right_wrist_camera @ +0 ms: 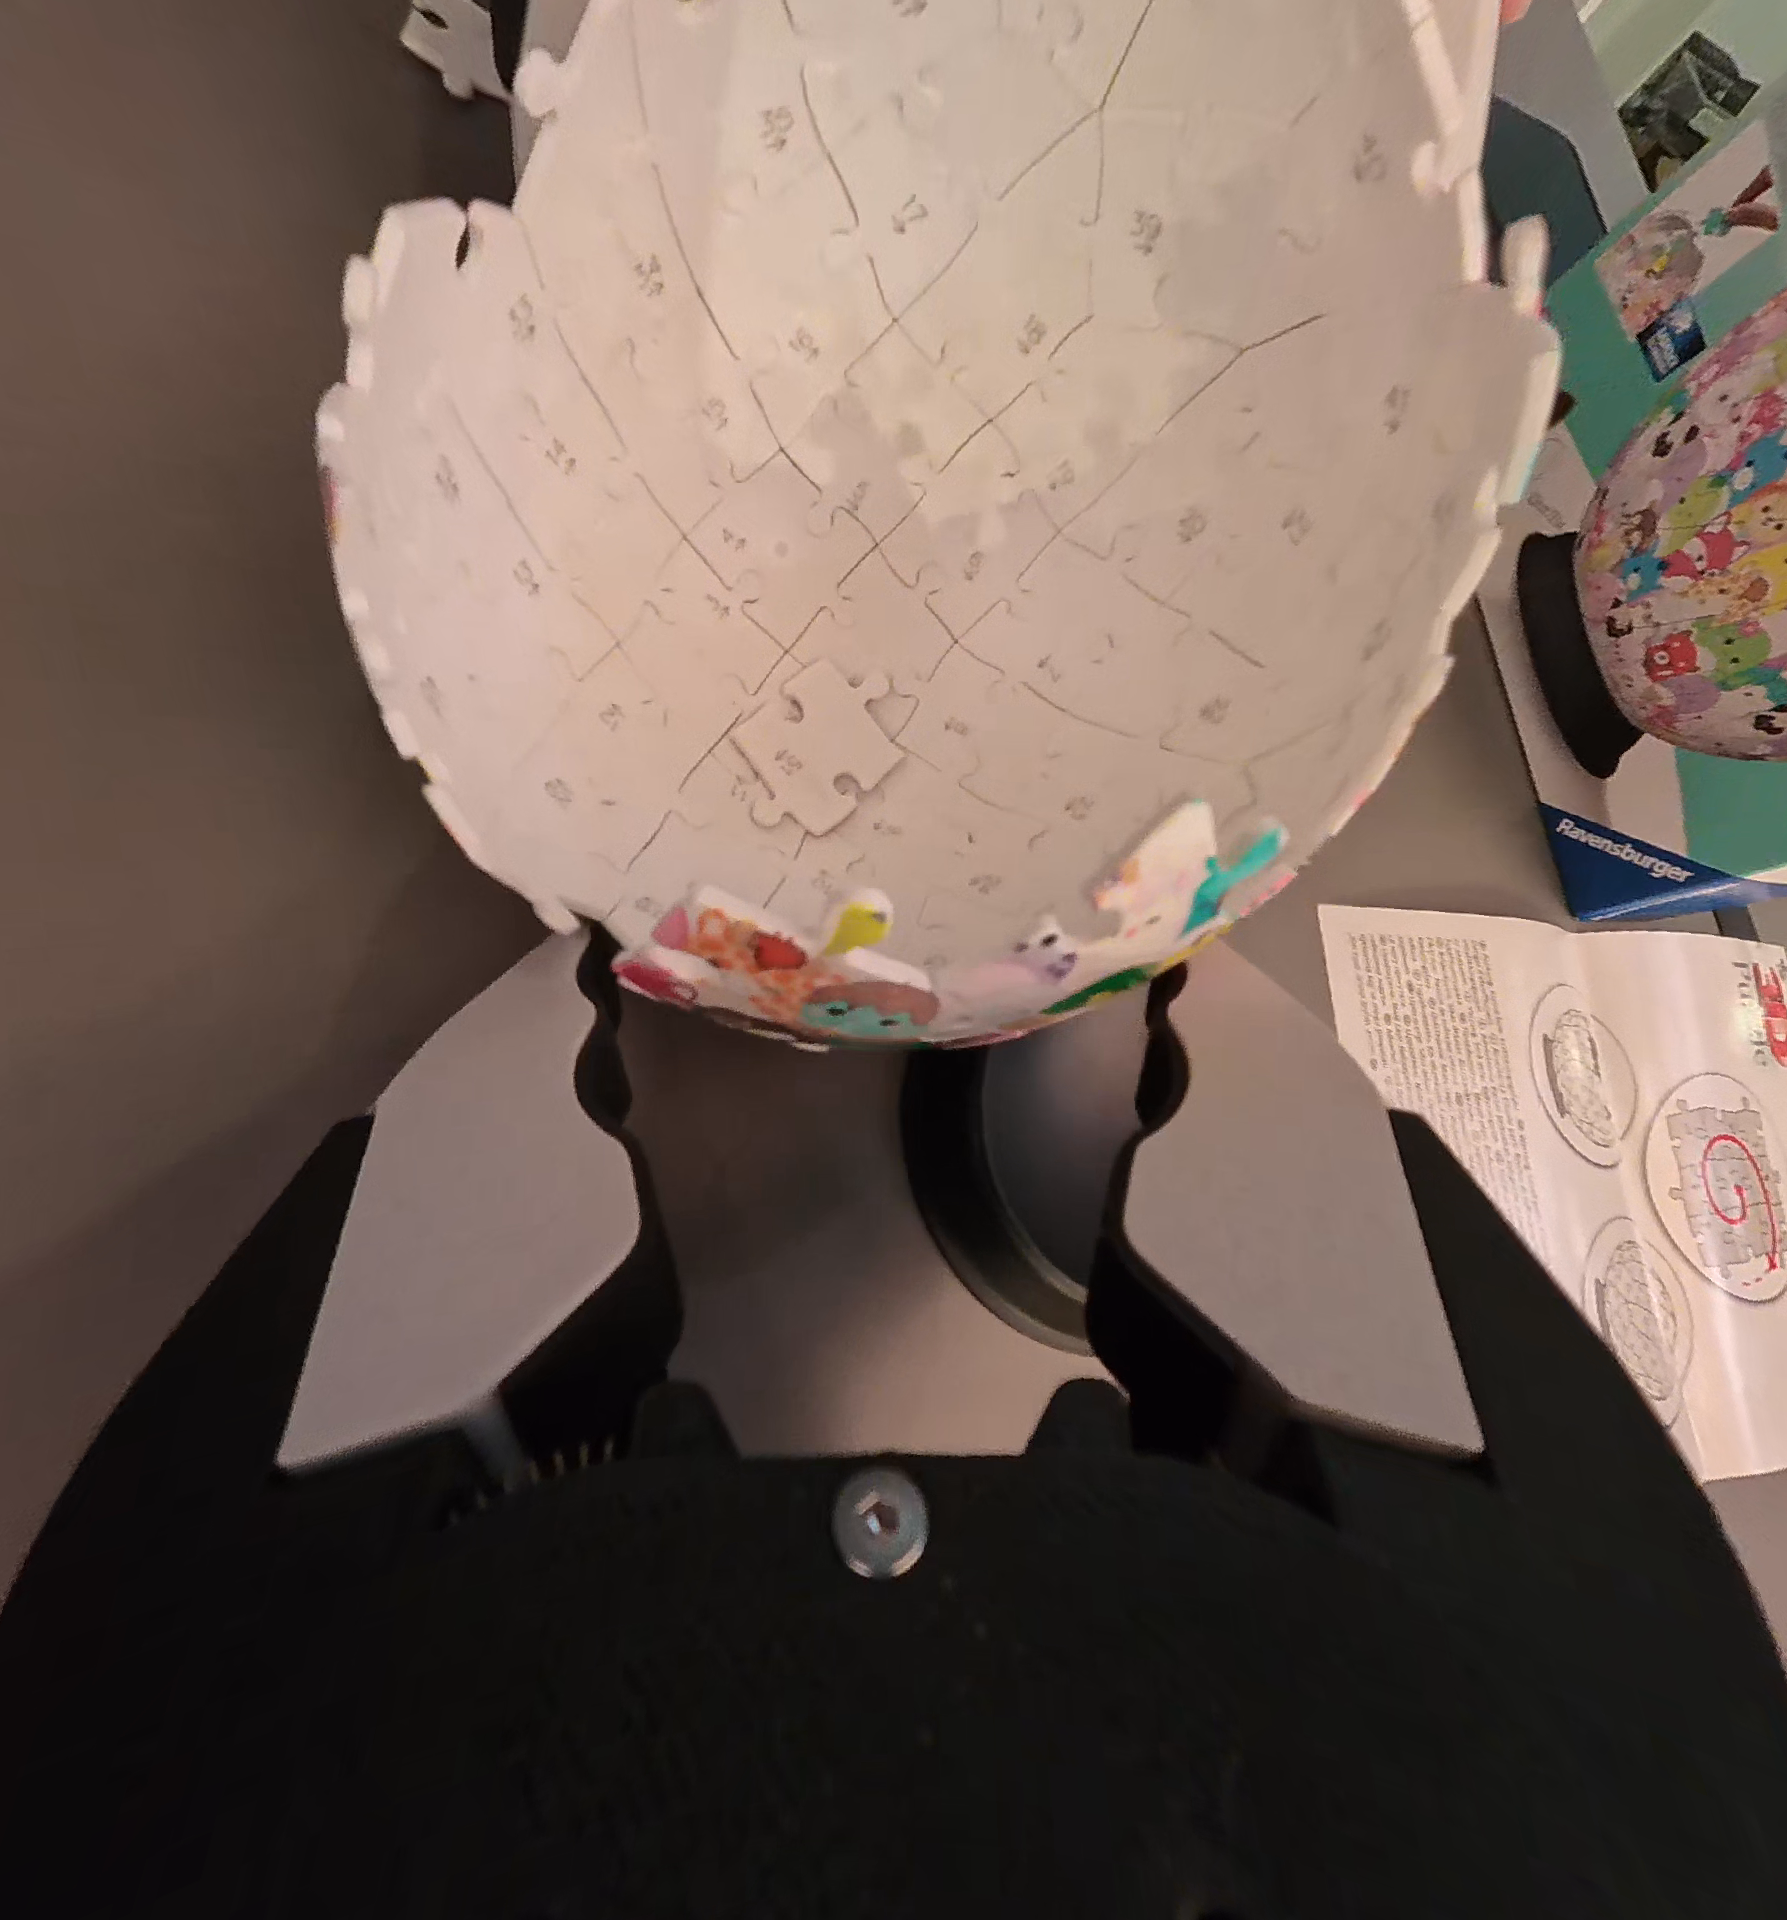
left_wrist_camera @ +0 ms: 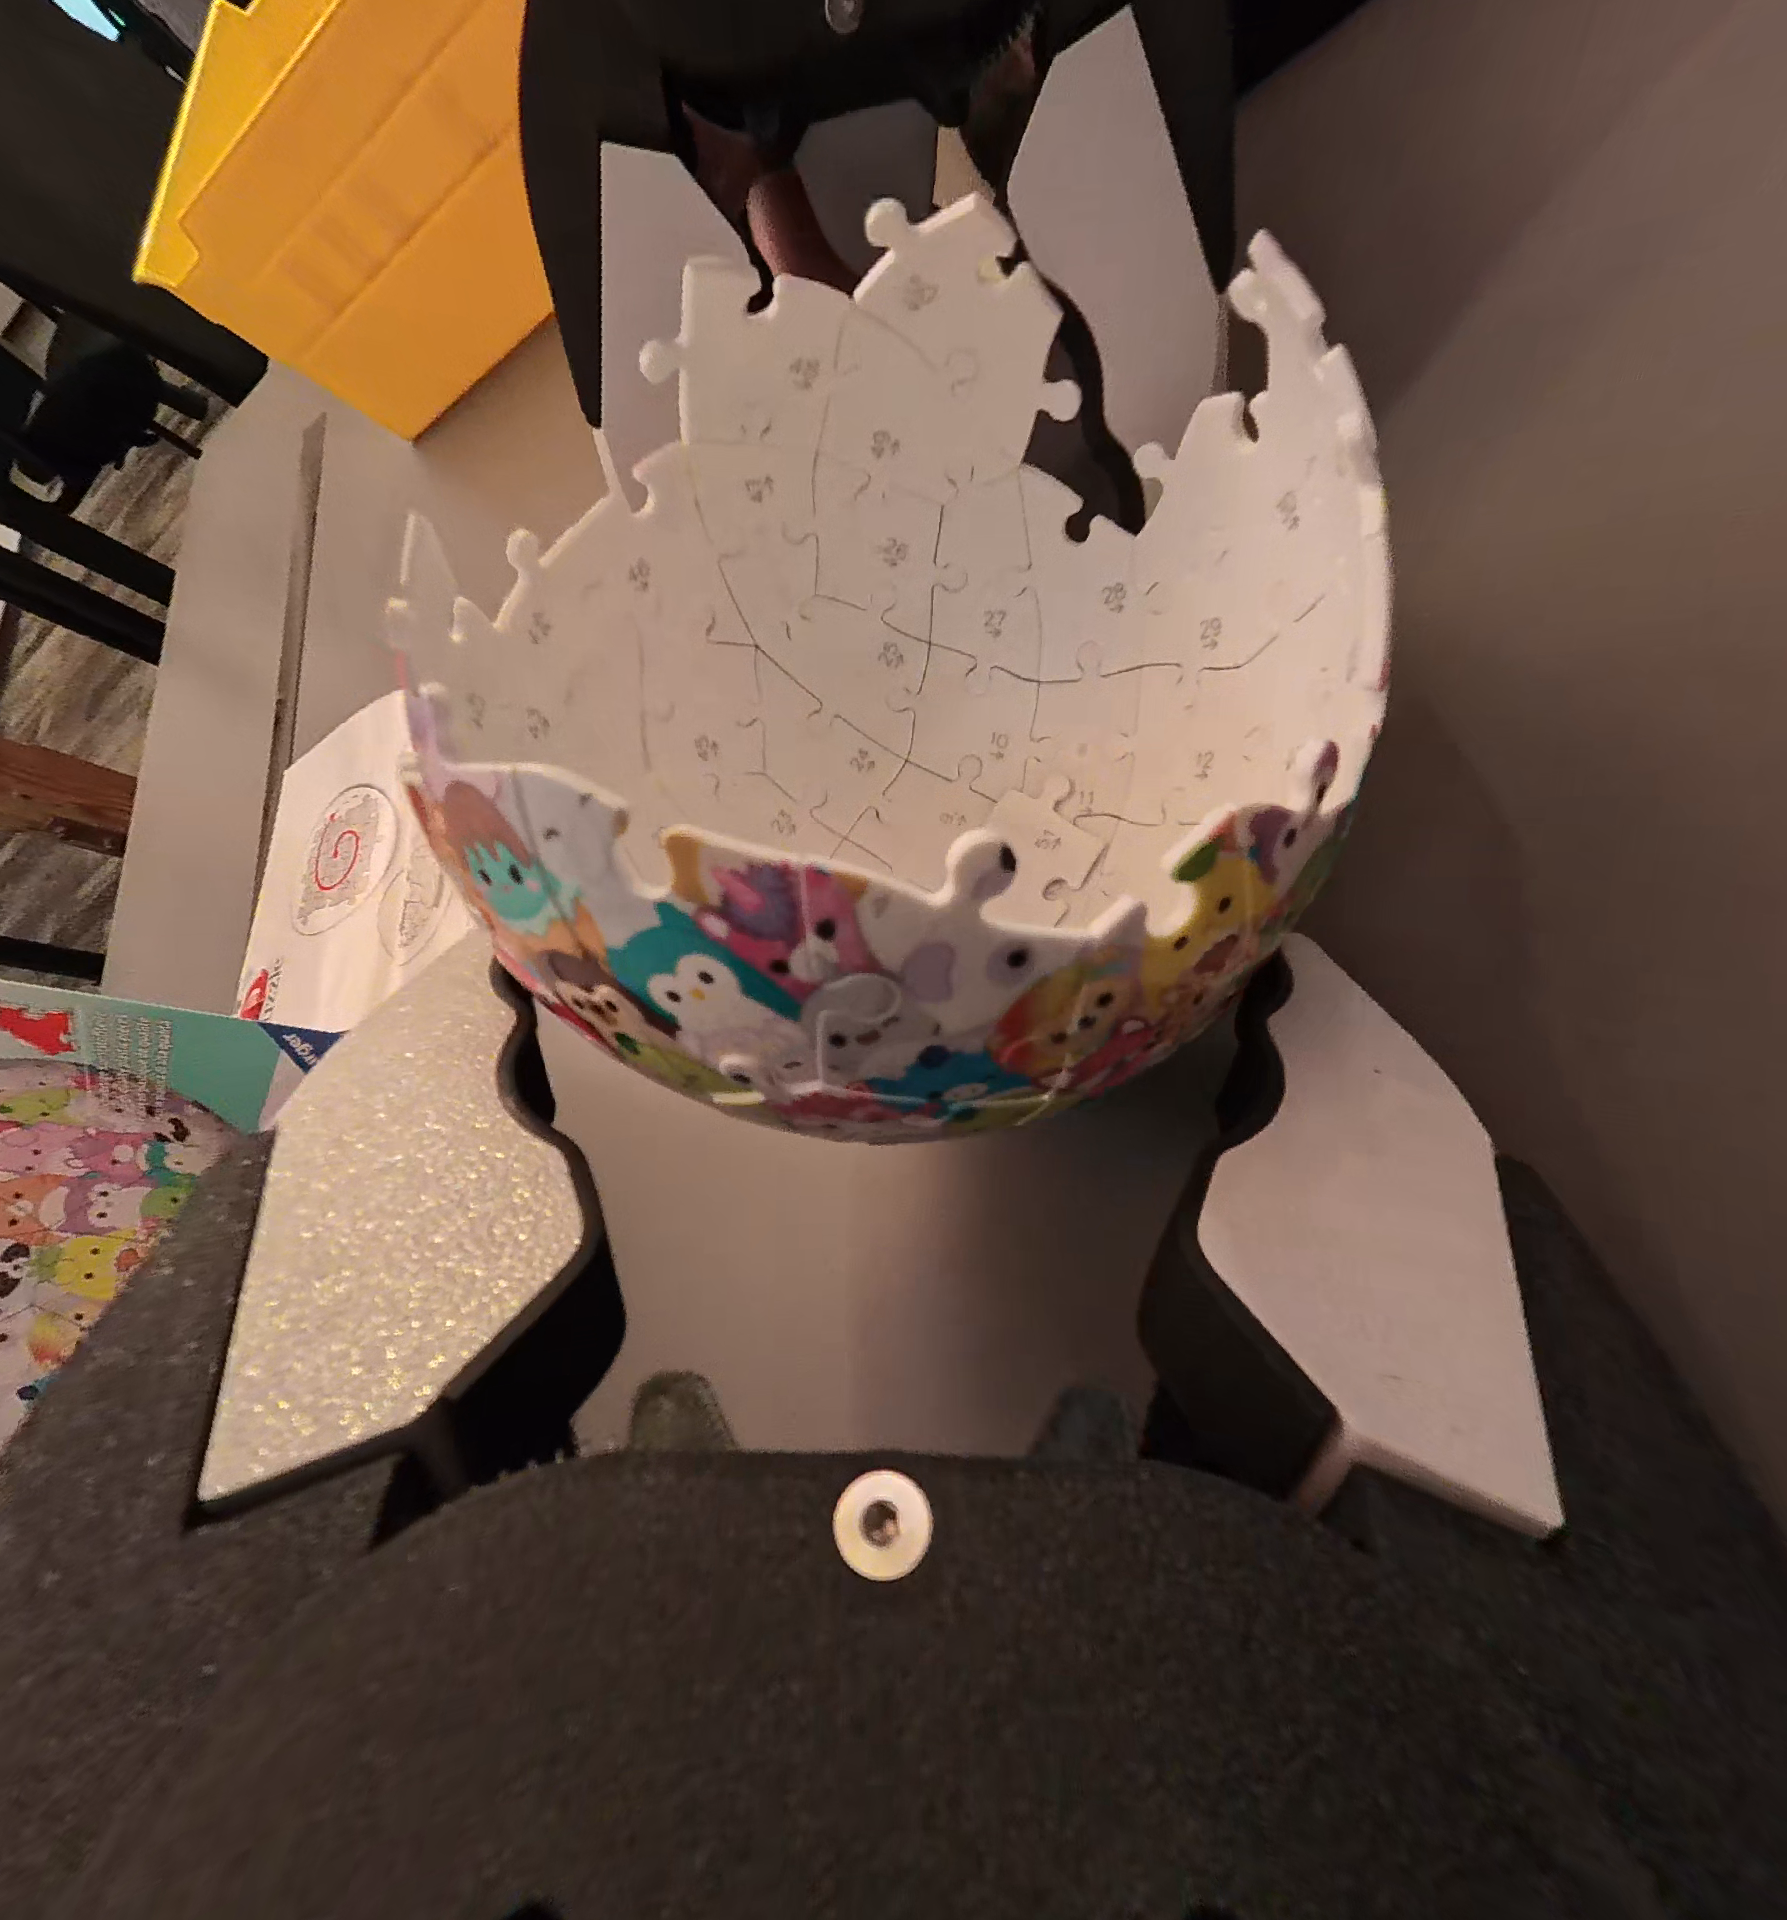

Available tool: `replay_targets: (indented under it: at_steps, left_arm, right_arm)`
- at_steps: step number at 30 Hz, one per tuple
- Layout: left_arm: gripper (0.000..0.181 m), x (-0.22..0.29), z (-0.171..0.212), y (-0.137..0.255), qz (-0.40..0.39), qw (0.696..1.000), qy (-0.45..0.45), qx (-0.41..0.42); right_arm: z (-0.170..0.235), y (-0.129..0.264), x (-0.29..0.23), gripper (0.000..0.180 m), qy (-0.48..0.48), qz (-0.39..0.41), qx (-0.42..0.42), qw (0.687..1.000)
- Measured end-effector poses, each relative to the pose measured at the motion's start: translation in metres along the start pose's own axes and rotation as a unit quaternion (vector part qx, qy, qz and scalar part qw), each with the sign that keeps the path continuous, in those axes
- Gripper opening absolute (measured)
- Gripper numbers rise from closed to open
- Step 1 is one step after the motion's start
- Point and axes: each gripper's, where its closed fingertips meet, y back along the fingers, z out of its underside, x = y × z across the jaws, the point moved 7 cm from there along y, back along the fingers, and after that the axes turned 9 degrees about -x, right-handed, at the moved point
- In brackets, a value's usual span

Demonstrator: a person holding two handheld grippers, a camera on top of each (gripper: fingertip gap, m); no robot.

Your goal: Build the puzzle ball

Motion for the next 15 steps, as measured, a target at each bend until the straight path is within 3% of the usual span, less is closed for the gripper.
replay_targets:
  at_steps: [15]
  left_arm:
    - [0.134, 0.008, -0.014, 0.015, 0.015, 0.999, -0.037, -0.029]
  right_arm:
    - [-0.003, 0.004, -0.009, 0.095, 0.055, -0.007, 0.026, 0.998]
